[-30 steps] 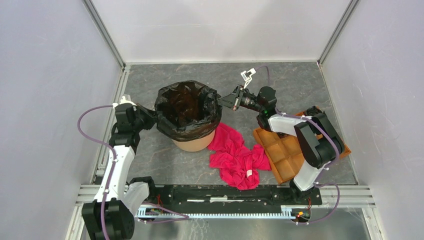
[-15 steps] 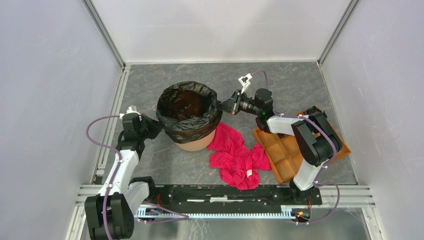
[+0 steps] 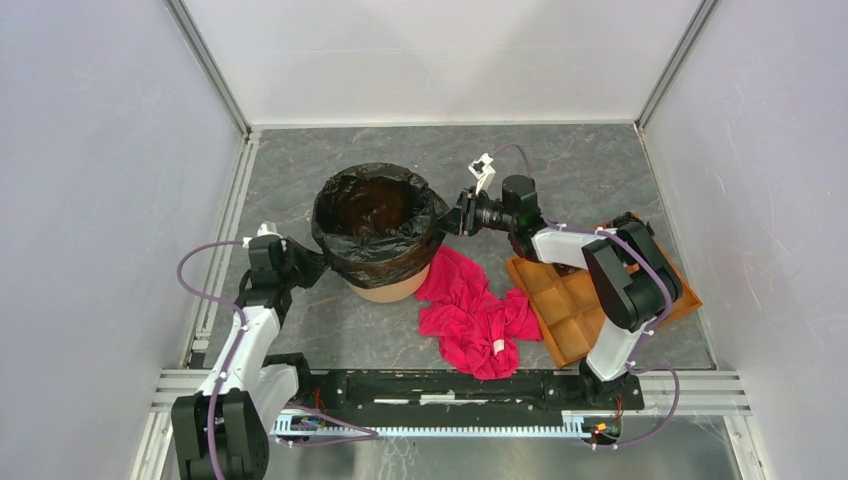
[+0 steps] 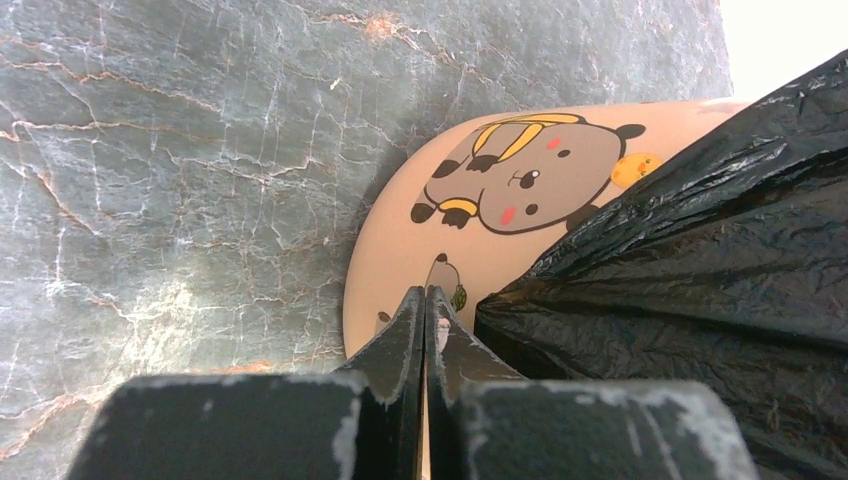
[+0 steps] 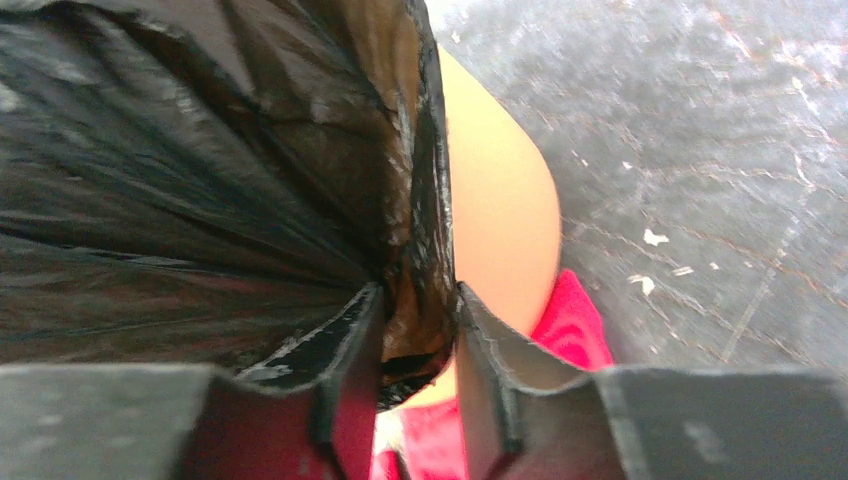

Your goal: Put the trash bags into the trash bin

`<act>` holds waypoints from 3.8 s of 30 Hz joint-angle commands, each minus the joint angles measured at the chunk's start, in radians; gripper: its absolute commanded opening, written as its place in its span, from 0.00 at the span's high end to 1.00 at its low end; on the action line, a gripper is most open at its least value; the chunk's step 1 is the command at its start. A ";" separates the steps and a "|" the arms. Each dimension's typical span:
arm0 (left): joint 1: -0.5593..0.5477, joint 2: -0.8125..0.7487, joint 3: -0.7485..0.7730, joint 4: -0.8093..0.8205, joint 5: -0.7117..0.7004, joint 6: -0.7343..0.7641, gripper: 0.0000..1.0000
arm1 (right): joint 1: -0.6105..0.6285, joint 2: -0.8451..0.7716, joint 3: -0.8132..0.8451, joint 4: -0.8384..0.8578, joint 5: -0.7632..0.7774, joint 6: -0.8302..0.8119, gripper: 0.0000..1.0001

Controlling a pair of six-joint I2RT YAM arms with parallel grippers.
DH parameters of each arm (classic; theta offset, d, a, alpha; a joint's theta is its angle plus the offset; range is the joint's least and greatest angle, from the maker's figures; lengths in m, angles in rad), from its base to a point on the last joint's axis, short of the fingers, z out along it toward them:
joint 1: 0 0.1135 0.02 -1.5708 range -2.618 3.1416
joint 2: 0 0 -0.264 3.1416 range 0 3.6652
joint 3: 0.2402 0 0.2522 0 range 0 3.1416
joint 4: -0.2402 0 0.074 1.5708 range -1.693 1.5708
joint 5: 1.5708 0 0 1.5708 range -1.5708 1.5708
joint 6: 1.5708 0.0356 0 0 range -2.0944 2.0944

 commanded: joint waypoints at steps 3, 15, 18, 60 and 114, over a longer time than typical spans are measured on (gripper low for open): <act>-0.002 -0.097 0.069 -0.129 -0.062 0.012 0.95 | 0.010 -0.128 0.064 -0.426 0.094 -0.314 0.43; -0.004 -0.291 0.214 -0.415 -0.177 0.111 0.30 | 0.028 -0.467 -0.058 -0.643 0.238 -0.413 0.02; -0.007 -0.300 0.249 -0.423 -0.186 0.135 0.25 | 0.076 -0.537 -0.155 -0.487 0.163 -0.255 0.02; -0.217 -0.471 0.379 -0.450 -0.585 0.396 0.16 | 0.567 -0.113 -0.433 0.704 0.728 0.317 0.99; -0.156 0.015 0.298 -0.235 -0.343 0.033 0.08 | 0.341 -0.249 0.060 -0.337 0.848 -0.281 0.53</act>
